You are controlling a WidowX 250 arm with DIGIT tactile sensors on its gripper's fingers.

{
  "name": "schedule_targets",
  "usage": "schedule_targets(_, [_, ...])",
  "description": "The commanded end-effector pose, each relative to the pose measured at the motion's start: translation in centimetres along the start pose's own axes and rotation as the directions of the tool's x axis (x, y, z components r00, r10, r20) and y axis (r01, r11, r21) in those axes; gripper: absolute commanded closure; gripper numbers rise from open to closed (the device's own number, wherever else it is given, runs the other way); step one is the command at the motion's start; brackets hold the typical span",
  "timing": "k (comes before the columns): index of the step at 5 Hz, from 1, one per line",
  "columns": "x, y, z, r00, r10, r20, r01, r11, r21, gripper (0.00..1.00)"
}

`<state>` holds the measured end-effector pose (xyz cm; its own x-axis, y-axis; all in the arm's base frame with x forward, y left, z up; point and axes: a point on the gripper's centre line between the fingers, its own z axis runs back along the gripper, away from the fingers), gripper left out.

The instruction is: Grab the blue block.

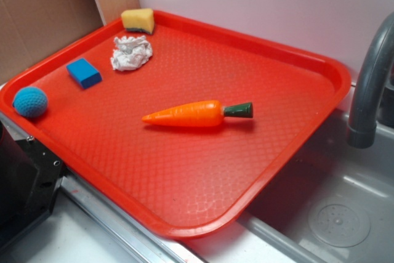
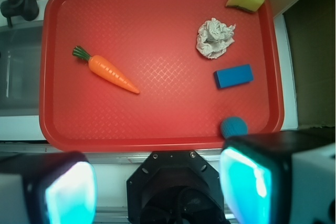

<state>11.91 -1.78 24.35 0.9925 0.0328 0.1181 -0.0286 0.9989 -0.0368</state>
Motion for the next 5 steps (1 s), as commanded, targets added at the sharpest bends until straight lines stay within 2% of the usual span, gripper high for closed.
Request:
schedule_targets(1, [0.0, 0.0, 0.0, 1.000, 0.000, 0.000, 0.000, 1.000, 0.000, 0.00])
schedule_targets(2, [0.3, 5.2, -4.9, 0.967, 0.253, -0.029, -0.253, 0.967, -0.015, 0.00])
schedule_targets(3, [1.2, 10.1, -6.0, 0.899, 0.438, 0.005, -0.438, 0.898, -0.038, 0.00])
schedule_targets(4, [3.2, 12.3, -6.6, 0.755, 0.608, 0.244, -0.635, 0.771, 0.045, 0.00])
schedule_targets(5, [4.2, 13.1, -8.5, 0.587, 0.771, 0.248, -0.805, 0.589, 0.077, 0.00])
